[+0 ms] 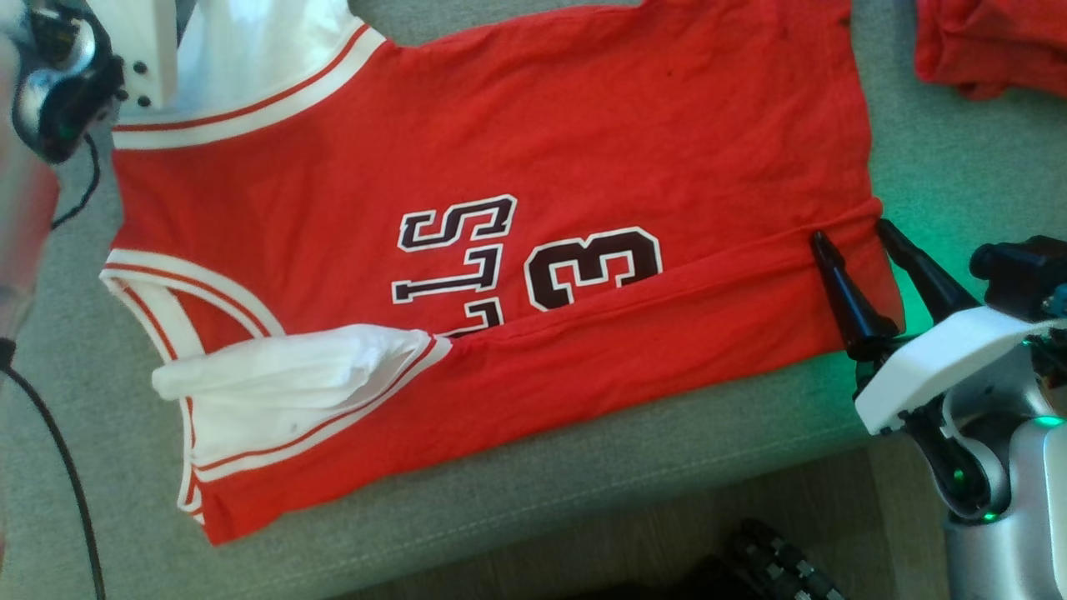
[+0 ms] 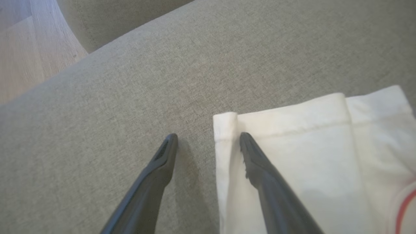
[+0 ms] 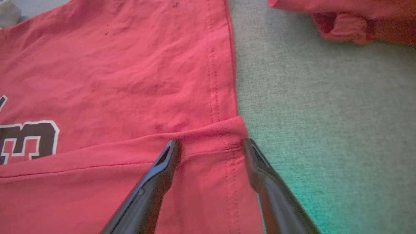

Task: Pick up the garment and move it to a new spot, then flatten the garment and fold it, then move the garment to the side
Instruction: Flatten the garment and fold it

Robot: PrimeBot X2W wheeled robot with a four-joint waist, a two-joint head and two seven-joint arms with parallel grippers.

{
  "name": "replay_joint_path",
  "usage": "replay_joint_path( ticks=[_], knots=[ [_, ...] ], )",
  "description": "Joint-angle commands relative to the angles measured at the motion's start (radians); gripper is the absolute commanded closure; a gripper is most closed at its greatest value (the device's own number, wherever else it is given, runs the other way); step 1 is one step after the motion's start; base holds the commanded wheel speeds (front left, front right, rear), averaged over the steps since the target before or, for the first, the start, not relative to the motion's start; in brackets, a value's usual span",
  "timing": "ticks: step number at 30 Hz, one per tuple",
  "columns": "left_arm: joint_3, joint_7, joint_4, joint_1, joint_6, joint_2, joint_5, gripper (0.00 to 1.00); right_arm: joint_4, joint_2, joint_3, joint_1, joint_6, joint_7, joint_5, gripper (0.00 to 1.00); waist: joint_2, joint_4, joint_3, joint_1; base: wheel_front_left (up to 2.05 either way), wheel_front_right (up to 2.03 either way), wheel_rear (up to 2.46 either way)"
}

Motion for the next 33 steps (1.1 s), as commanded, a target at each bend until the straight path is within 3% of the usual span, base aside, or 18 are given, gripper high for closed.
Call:
replay_joint_path(
  ticks=[1, 6, 7, 9, 12, 13, 22, 33],
  knots=[
    [0.019, -0.001, -0.012, -0.062, -0.004, 0.038, -0.006, 0.00, -0.016, -0.001, 0.019, -0.003, 0.000, -0.007, 0.005, 0.00, 0.0000, -0.005, 0.005, -0.0001, 0.00, 0.00, 0.00],
    [-0.006, -0.006, 0.015, -0.081, -0.006, 0.033, -0.019, 0.00, -0.007, 0.000, 0.015, -0.011, 0.000, -0.017, 0.006, 0.00, 0.0000, -0.012, 0.012, -0.0001, 0.00, 0.00, 0.00],
    [-0.012, -0.006, 0.019, -0.085, -0.006, 0.033, -0.021, 0.09, -0.006, 0.000, 0.014, -0.012, 0.000, -0.018, 0.005, 0.00, 0.0000, -0.013, 0.013, -0.0001, 0.00, 0.00, 0.00],
    [-0.024, -0.002, 0.025, -0.091, -0.006, 0.032, -0.027, 0.51, -0.005, 0.000, 0.013, -0.016, 0.000, -0.017, 0.004, 0.00, 0.0000, -0.014, 0.014, -0.0001, 0.00, 0.00, 0.00],
    [-0.051, 0.001, 0.022, -0.099, -0.007, 0.032, -0.039, 0.95, -0.010, -0.003, 0.010, -0.024, 0.000, -0.015, -0.001, 0.00, 0.0000, -0.013, 0.013, -0.0001, 0.00, 0.00, 0.00],
    [-0.060, 0.002, 0.019, -0.101, -0.007, 0.033, -0.046, 1.00, -0.012, -0.005, 0.010, -0.028, 0.000, -0.014, -0.003, 0.00, 0.0000, -0.013, 0.012, -0.0001, 0.00, 0.00, 0.00],
    [-0.130, -0.007, -0.004, -0.118, -0.007, 0.050, -0.094, 1.00, 0.000, -0.009, 0.043, -0.207, 0.000, 0.064, -0.001, 0.00, 0.0000, -0.006, -0.015, -0.0001, 0.00, 0.00, 0.00],
    [-0.197, -0.037, -0.029, -0.135, -0.007, 0.049, -0.132, 1.00, 0.245, -0.005, 0.010, -0.513, 0.000, 0.168, -0.118, 0.00, 0.0000, 0.040, -0.038, -0.0001, 0.00, 0.00, 0.00]
  ],
)
